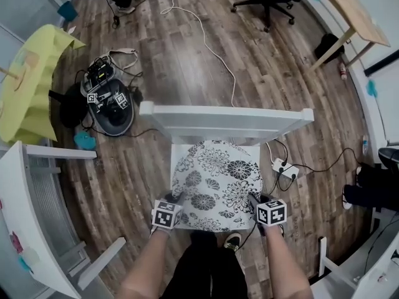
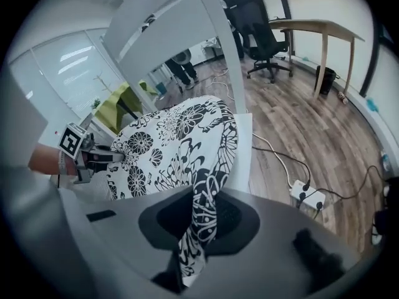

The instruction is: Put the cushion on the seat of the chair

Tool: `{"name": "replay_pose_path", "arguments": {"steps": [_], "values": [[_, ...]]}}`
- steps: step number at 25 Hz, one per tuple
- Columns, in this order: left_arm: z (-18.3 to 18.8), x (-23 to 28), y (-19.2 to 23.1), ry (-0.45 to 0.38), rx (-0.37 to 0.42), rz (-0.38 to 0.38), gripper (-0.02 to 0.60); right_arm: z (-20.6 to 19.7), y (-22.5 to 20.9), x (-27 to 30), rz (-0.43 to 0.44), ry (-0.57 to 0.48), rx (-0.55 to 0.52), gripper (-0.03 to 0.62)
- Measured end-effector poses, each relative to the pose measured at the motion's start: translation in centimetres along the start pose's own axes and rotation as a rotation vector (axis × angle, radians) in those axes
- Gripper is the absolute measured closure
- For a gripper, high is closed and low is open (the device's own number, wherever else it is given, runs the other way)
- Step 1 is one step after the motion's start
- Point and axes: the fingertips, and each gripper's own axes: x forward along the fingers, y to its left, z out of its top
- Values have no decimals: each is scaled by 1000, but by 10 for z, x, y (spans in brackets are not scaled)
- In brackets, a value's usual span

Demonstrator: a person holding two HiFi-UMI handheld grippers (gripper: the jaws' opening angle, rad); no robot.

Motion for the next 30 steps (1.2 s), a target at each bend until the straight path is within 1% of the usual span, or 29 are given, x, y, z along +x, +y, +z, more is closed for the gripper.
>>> {"name": "replay_pose_path", "arguments": {"steps": [4, 7, 10, 12, 14, 17, 19, 21, 24, 27, 30], "values": [[-6, 16, 6, 35, 1, 9, 506, -7, -13, 12, -49, 45, -15, 540], [-7, 21, 9, 39, 10, 12, 499, -12, -18, 17, -82, 64, -41, 523], [-6, 25, 14, 38, 16, 20, 487, -12, -22, 21, -105, 62, -41, 513], [-8, 27, 18, 43, 3, 31, 461, -14, -26, 23, -123, 68, -30, 502], [-9, 29, 22, 45, -21, 38, 410, -15, -30, 25, -141, 73, -17, 488], [-12, 28, 26, 35, -68, 20, 365, -16, -33, 26, -159, 72, -10, 477], [-14, 26, 28, 28, -87, 14, 337, -17, -36, 26, -158, 69, 9, 442], [-14, 24, 28, 32, -91, 22, 317, -18, -40, 25, -147, 66, 34, 382], [-16, 18, 34, 25, -110, 41, 285, -17, -48, 20, -176, 66, 28, 339], [-21, 5, 44, 8, -139, 69, 279, -9, -53, 10, -211, 42, 28, 333], [-15, -12, 41, -8, -111, 86, 279, 6, -51, -5, -213, 19, 9, 333]]}}
